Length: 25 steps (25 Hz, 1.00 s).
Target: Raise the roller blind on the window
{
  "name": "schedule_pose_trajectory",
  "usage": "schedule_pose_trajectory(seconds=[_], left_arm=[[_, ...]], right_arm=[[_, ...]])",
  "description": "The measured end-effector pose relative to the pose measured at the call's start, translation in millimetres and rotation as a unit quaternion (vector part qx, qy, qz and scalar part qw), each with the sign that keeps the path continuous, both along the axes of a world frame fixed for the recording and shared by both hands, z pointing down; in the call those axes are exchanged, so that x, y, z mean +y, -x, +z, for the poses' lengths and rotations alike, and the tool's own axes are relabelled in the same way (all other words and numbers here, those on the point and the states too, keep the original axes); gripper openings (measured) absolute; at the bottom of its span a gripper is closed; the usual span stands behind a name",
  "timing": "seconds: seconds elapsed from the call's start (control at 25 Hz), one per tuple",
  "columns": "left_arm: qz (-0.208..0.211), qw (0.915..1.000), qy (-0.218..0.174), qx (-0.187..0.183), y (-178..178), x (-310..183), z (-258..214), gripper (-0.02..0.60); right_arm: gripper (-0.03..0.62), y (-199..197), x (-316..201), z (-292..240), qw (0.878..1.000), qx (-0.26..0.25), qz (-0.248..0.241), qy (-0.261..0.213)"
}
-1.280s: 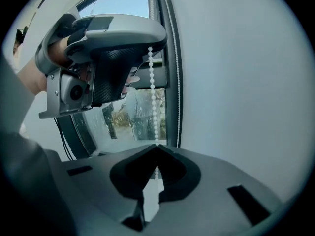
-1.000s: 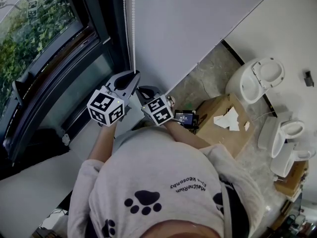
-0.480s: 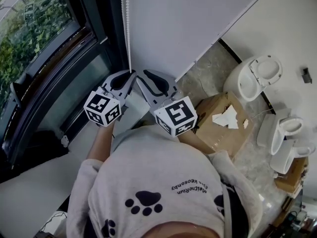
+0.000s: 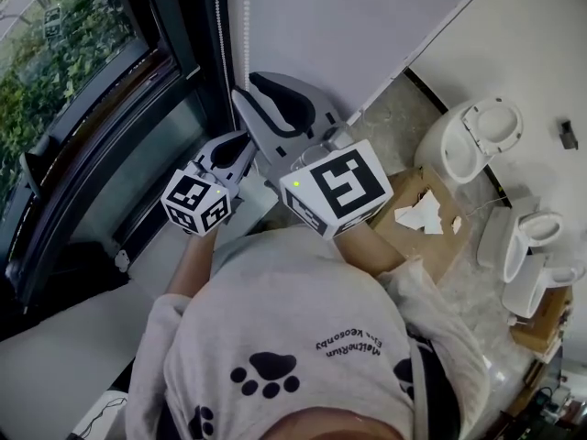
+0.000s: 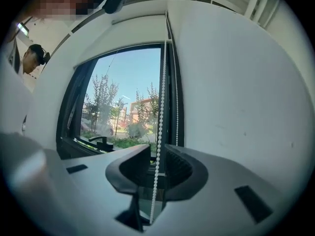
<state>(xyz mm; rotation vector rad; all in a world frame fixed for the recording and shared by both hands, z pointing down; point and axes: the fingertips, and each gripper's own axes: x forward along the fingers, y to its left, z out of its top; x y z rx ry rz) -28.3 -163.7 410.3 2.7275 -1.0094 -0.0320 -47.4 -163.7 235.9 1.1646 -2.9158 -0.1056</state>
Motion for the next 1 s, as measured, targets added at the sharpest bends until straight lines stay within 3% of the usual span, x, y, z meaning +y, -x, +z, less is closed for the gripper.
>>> schedule_pose_trajectory(seconds=[0.2, 0.48, 1.0], left_arm=[[-0.002, 1.0, -0.002, 0.005, -0.8, 1.7, 0.1, 0.021], [-0.004, 1.0, -0.006, 0.0, -1.1, 5.1, 13.4, 0.021], [-0.01, 0.9966, 0.068, -0.044, 0.2, 22.1, 108.1, 0.021]], right_arm=[[0.017, 3.7, -7.4, -15.5, 1.0, -0.009, 0.005, -0.008], [0.011, 1.8, -6.4, 0.1, 1.0, -0.013, 0.003, -0.008], [0.011, 0.7, -6.9, 98.9, 0.998, 0.04, 0.018, 0.047]])
